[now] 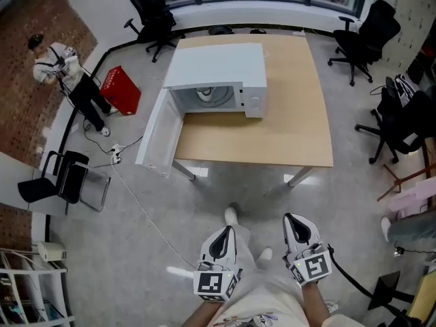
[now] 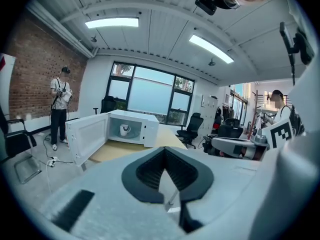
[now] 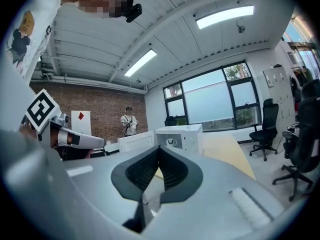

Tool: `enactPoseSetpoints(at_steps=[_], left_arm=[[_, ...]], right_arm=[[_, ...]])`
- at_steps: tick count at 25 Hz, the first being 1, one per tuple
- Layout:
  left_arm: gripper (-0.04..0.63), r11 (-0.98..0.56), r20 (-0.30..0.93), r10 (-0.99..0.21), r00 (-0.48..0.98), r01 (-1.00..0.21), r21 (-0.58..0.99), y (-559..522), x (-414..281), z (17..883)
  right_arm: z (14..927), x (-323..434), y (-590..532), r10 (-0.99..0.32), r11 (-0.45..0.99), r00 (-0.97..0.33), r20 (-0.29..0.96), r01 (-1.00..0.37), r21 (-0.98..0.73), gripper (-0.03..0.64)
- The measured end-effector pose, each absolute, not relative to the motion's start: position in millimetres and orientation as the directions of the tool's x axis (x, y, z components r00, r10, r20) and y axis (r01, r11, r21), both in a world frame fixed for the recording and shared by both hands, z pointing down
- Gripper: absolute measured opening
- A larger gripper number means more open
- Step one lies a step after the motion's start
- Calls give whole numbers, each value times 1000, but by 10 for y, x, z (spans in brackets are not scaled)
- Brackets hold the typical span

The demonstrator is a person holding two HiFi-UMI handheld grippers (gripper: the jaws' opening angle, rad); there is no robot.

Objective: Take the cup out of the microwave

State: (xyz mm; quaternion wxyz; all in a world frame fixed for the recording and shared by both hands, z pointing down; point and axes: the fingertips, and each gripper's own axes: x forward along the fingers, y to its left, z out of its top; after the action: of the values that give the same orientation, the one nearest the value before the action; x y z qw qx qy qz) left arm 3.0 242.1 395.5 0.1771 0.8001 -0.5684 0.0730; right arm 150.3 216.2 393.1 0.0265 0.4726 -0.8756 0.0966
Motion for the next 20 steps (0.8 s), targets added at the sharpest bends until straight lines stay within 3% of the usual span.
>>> enactPoseSetpoints(at_steps=[13,20], left_arm=[[3,-337,307,-877,371,-928,159,108,-737,4028],[3,-304,229,-911,343,-934,188,-738,-741,4139]], right_arm=[[4034,528,-85,-807,569,-576,130,-817,-89,5],[4314,258,-902,-762,623,-633,139,-774,-111,5]])
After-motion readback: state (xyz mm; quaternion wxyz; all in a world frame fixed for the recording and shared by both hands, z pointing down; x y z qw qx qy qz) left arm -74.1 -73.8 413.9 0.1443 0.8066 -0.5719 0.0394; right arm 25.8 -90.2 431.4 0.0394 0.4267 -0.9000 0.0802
